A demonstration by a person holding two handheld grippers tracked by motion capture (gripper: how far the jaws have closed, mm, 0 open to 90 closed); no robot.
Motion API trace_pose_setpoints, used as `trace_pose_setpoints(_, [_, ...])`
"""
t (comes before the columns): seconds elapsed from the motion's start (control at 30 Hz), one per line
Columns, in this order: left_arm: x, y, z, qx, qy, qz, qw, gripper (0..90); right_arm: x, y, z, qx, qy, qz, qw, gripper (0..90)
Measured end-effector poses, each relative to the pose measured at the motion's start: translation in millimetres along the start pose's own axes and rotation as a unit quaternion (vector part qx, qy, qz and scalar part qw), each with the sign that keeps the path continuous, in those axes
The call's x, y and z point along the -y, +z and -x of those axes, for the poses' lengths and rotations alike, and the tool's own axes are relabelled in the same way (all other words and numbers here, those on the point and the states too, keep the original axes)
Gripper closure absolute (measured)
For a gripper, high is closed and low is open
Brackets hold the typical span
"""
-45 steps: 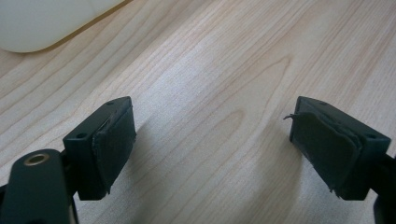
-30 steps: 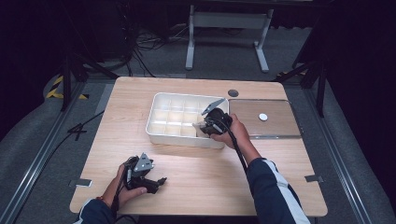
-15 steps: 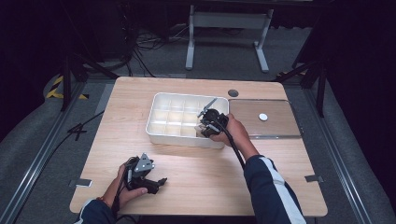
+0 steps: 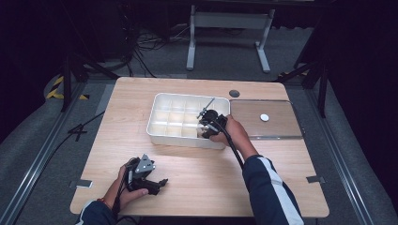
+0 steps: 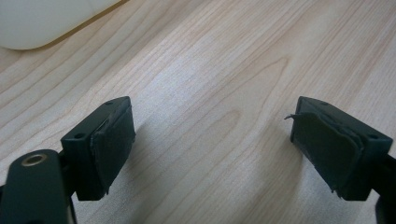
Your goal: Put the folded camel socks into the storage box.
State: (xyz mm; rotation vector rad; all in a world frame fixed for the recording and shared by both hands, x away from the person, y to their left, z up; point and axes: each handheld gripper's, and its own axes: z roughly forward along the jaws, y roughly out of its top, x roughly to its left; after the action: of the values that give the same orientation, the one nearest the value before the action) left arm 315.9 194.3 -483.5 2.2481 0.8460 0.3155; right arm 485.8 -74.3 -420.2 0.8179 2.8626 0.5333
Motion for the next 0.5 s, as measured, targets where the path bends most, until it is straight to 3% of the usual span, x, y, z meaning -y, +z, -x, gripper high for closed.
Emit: trace_pose_setpoints(0.5, [-0.2, -0.1, -0.3, 0.000, 0.001, -0.001, 1.0000, 14.0, 3.2, -2.3, -0.7, 0.005, -0.010, 0.011, 0.9999, 76.6])
